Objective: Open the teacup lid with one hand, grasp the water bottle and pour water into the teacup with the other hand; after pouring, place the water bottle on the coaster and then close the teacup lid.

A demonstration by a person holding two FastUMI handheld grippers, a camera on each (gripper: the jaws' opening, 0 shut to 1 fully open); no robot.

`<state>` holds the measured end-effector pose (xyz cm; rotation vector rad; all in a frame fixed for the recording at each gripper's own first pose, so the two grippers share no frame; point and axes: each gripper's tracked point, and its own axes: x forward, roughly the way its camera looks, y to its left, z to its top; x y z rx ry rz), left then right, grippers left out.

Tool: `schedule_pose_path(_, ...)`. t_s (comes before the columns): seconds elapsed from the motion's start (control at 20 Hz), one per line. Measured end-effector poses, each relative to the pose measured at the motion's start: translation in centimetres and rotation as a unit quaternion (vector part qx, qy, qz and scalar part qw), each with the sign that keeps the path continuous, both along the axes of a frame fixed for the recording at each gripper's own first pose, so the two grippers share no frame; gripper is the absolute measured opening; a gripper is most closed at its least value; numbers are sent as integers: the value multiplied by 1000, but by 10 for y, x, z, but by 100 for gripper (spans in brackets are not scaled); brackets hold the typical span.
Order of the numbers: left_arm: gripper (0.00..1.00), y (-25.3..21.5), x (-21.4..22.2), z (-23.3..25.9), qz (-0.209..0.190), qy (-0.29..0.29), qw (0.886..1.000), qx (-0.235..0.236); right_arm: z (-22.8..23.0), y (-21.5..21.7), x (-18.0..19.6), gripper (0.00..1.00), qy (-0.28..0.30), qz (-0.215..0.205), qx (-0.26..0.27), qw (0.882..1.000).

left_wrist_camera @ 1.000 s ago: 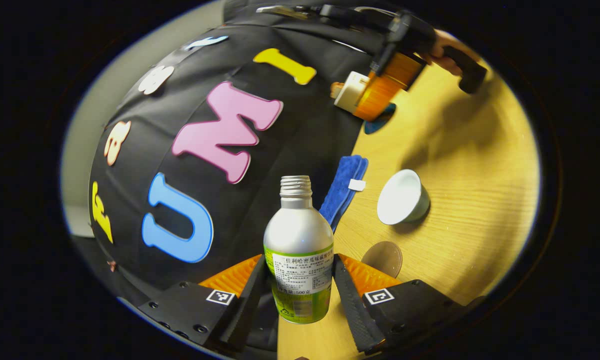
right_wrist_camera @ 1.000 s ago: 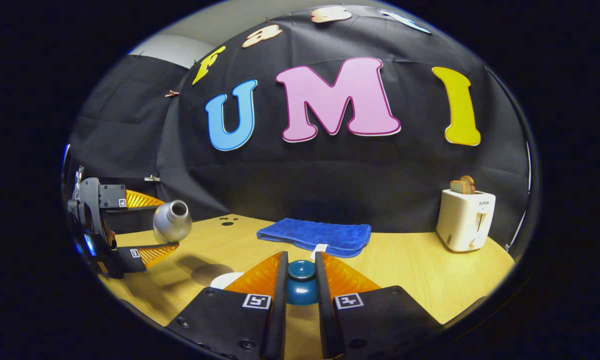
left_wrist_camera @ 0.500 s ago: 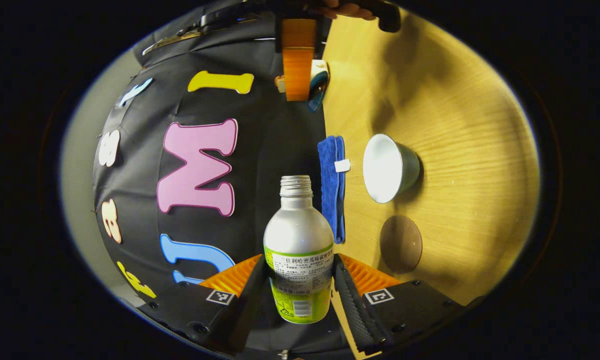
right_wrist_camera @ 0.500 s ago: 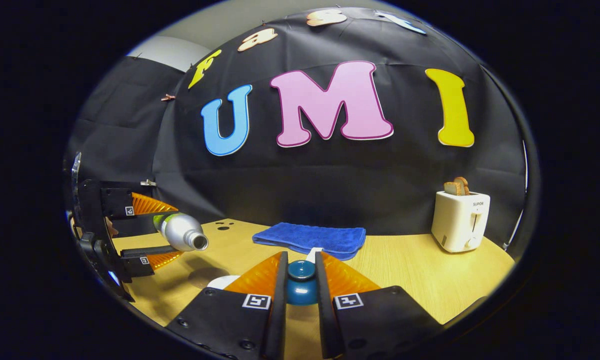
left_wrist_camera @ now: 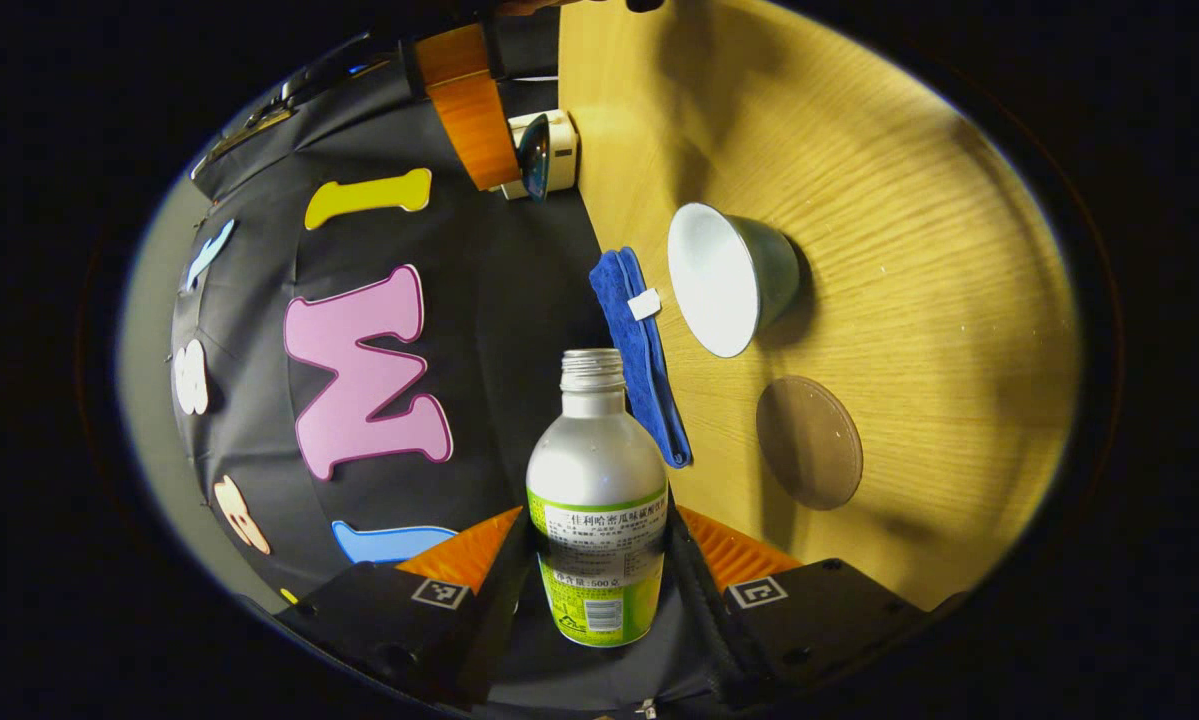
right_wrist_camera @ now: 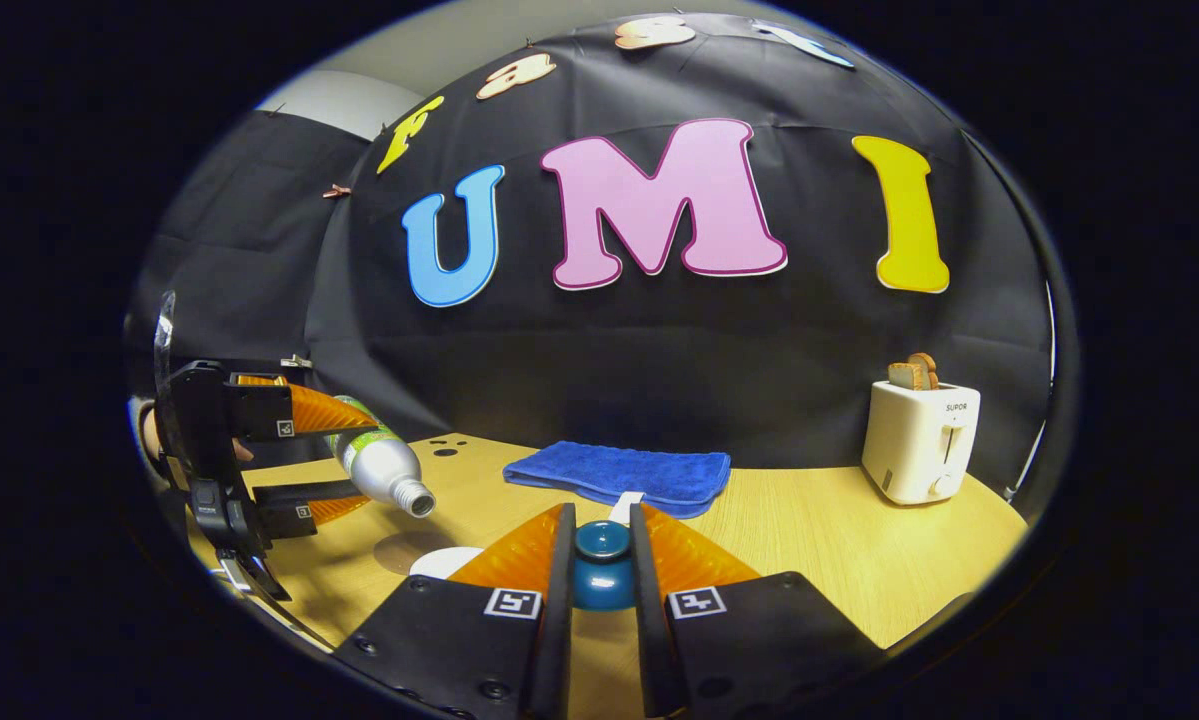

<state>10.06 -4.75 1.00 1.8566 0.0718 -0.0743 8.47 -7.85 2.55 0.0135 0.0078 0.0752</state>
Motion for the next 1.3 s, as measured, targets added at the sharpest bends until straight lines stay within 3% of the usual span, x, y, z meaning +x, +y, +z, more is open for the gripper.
schedule_pose_path(0.7, 79, -8, 3, 22, -19, -15, 996, 90, -3, -4, 2, 31, 3, -4, -3, 1000)
schedule_pose_path(1.3, 79, -23, 7, 50, -49, -28, 975, 213, -3, -3, 2, 31, 3, -3, -2, 1000)
